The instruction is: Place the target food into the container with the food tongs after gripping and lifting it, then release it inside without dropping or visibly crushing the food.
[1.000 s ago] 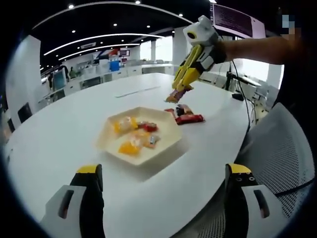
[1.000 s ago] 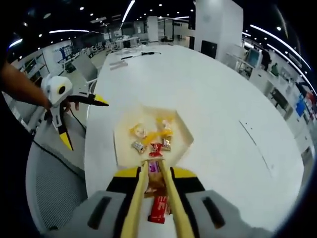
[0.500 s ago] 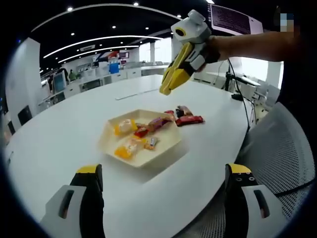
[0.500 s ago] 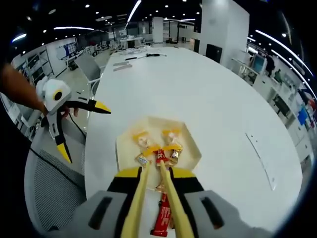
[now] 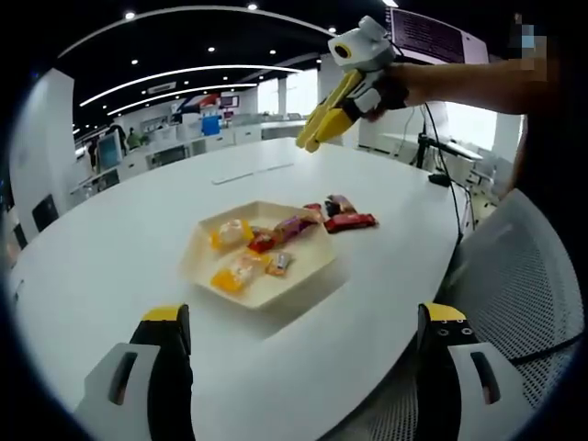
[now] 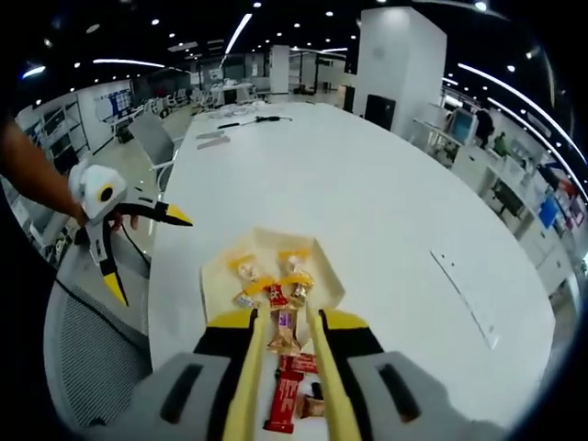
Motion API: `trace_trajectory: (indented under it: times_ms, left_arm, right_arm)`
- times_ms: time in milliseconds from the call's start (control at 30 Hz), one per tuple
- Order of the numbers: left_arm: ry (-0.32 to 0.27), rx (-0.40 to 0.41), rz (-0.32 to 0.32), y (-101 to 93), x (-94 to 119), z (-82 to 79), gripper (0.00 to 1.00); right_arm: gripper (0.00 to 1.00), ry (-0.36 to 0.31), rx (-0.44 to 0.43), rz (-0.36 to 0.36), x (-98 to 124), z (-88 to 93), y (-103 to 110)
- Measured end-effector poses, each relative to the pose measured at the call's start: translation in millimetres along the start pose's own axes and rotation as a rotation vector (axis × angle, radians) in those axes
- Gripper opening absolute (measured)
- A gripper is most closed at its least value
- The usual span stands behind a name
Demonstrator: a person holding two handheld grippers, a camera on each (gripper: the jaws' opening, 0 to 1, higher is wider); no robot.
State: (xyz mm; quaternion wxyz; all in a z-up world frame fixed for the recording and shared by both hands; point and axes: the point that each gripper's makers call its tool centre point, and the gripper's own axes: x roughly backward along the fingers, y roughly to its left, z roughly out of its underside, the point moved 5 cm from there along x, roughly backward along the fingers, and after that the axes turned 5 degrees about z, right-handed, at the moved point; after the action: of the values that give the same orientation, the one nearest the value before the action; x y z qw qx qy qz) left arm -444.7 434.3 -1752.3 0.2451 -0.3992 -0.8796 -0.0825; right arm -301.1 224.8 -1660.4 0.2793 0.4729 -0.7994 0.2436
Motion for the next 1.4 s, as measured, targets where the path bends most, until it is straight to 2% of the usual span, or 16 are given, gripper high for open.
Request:
trace_trajectory:
  times_ms: [233,333,433,533,800,1133,1233,1400]
  left_arm:
    - [0.005,0.001,0.004,-0.4,-0.1,0.5,0.99]
    - [0.005,-0.001,0.005,-0.6,-0.5,0.7,0.99]
    - [0.005,0.003,0.005,-0.4,-0.8,1.1,0.99]
    - [0.007,0.007,0.002,0.2,-0.7,1.4,0.99]
    - [0.015,0.009,0.007,-0.7,-1.2,2.5,0.99]
    - [0.025,0.014,0.011,-1.3,-1.7,4.0,0.99]
    - [0.029,0.013,0.012,-1.5,-2.0,4.6,0.99]
    - [0.036,0.016,0.018,-2.6,-2.3,5.4,0.99]
  right_arm:
    - [0.26,-0.005,-0.029,0.045,16.1,22.8,-13.1]
    - [0.26,-0.002,-0.024,0.041,22.1,34.0,-10.4]
    - [0.26,0.003,-0.016,0.07,22.4,45.4,-12.1]
    - [0.27,-0.019,-0.026,0.063,21.9,55.0,-7.6]
    - [0.28,-0.005,-0.045,0.068,11.8,84.5,1.8]
    - [0.27,0.018,-0.091,0.071,-5.2,110.8,11.7]
    - [0.27,0.035,-0.101,0.079,-14.4,121.6,13.1]
    - [0.27,0.067,-0.115,0.069,-23.8,130.0,19.0]
